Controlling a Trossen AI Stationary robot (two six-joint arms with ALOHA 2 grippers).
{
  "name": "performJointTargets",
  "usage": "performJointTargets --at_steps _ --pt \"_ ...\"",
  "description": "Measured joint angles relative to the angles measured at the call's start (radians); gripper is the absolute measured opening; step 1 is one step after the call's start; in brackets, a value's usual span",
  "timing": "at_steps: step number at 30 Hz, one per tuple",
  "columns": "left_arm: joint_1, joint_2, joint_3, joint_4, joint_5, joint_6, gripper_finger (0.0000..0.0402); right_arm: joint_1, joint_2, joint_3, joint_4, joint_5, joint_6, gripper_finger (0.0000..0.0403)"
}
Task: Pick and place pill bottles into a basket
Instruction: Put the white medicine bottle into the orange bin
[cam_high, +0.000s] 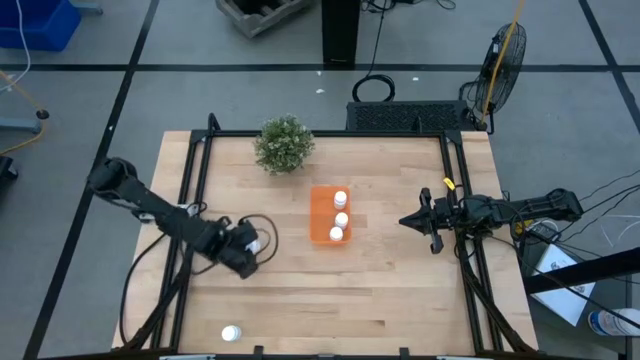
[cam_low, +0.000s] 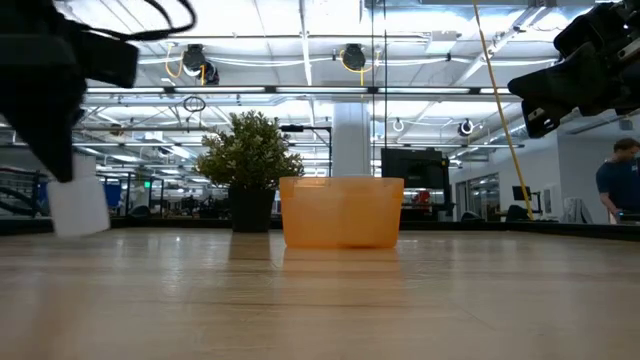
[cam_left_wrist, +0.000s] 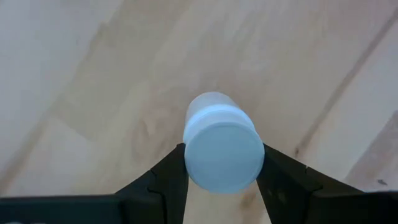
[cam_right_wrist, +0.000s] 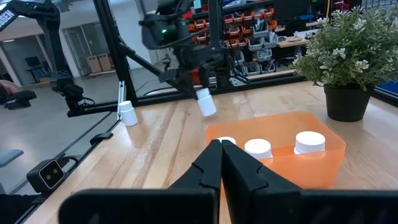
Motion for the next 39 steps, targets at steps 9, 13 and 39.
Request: performJointTargets --at_steps 9,13,39 --pt "0.23 -0.061 0.136 0.044 -0.01 0.365 0.0171 0.0 0.0 0.0 0.0 0.0 0.0 0.0" --pt "0.332 -0.072 0.253 0.048 -0.02 0.508 0.0171 0.0 0.0 0.0 0.0 0.0 0.0 0.0" --pt "0.763 0.355 0.651 0.182 0.482 0.92 0.017 0.0 0.001 0.0 0.001 0.0 0.0 0.0"
